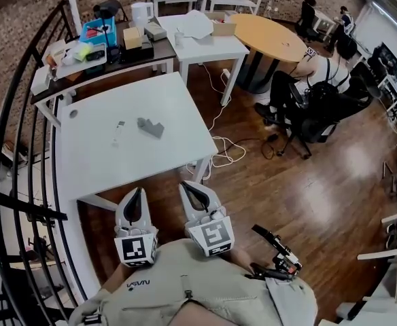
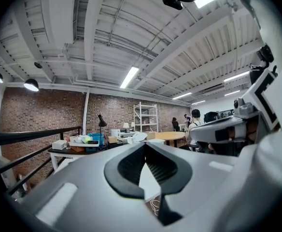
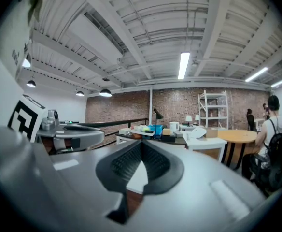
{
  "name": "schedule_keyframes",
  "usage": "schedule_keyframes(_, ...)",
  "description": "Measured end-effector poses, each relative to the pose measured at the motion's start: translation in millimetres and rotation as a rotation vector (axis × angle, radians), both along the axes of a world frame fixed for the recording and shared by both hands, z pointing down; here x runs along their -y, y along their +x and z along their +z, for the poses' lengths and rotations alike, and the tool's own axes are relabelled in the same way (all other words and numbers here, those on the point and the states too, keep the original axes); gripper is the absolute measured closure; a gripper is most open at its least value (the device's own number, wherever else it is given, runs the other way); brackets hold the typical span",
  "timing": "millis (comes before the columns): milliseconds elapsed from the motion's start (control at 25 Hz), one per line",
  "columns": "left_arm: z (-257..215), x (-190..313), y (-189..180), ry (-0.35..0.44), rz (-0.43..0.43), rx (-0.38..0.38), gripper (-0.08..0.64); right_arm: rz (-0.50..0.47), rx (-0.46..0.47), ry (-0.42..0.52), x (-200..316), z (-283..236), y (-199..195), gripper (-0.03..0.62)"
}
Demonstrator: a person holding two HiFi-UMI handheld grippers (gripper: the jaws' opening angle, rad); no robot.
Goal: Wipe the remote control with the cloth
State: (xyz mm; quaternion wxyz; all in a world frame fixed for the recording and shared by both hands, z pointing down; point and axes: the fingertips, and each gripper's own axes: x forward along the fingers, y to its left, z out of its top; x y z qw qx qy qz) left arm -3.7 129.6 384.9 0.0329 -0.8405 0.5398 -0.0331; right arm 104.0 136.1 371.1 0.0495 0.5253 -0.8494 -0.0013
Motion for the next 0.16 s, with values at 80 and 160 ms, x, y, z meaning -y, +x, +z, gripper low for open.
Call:
schedule_keyframes(80,-1.1,2.4,-0.9,0.004,-0.001,-0.003,0.555,-0.006,-0.003,0.002,1.8,-1.3,-2.0,0.591)
schedule_keyframes(160,-1.7,4.5,-1.9,0.006,-0.001,-0.007,0.555,-0.014,-0.005,0.003,3.4,-2.3,-4.4,0.591)
